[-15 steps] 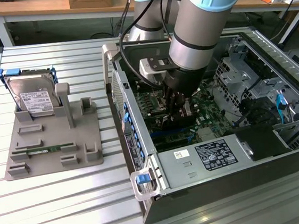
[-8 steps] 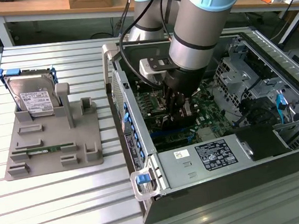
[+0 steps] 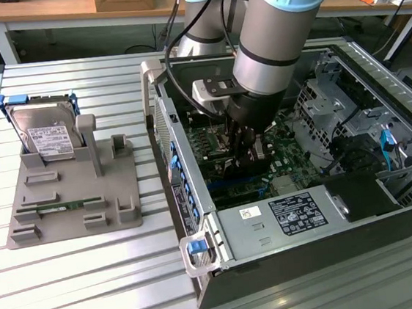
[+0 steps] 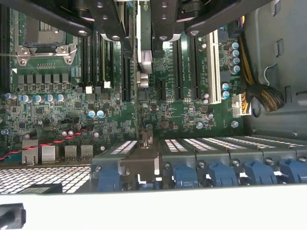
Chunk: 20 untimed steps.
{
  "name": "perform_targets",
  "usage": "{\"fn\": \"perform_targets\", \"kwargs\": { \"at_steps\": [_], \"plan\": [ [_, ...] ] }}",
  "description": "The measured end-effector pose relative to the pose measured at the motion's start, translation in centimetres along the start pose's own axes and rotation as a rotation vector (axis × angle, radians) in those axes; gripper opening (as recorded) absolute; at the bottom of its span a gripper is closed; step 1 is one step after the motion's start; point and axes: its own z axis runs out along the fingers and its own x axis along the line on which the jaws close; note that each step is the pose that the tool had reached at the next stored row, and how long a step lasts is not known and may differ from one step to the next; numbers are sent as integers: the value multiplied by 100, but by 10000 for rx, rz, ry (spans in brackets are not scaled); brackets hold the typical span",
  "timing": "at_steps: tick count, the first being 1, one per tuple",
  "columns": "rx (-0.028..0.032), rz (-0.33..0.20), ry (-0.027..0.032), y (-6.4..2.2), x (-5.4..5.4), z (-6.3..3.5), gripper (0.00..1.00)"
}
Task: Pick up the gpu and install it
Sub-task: 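Insert the gpu into the slot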
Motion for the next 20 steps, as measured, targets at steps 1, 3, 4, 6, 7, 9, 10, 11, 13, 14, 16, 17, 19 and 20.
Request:
{"fn": "perform_targets", "kwargs": {
  "at_steps": [1,3,4,6,7,9,10,11,13,14,16,17,19,20],
  "plan": [
    [4,2,116,-1,1,0,26],
    [8,4,218,-1,1,-1,26],
    [4,3,141,0,0,-1,26],
    [-8,-7,-192,0,0,-1,26],
    [-10,-11,-290,-1,0,0,26],
    [-12,-11,-337,-1,0,-1,26],
    [-13,-11,-346,0,0,-1,26],
    [-13,-11,-354,0,0,0,26],
    [-14,-11,-361,0,0,2,26],
    [-15,-12,-361,0,1,3,26],
    [-14,-11,-363,-1,0,7,26],
    [-13,-11,-363,-1,0,6,26],
    [-12,-11,-366,0,1,-42,26],
    [-11,-12,-367,0,1,-42,26]
  ]
}}
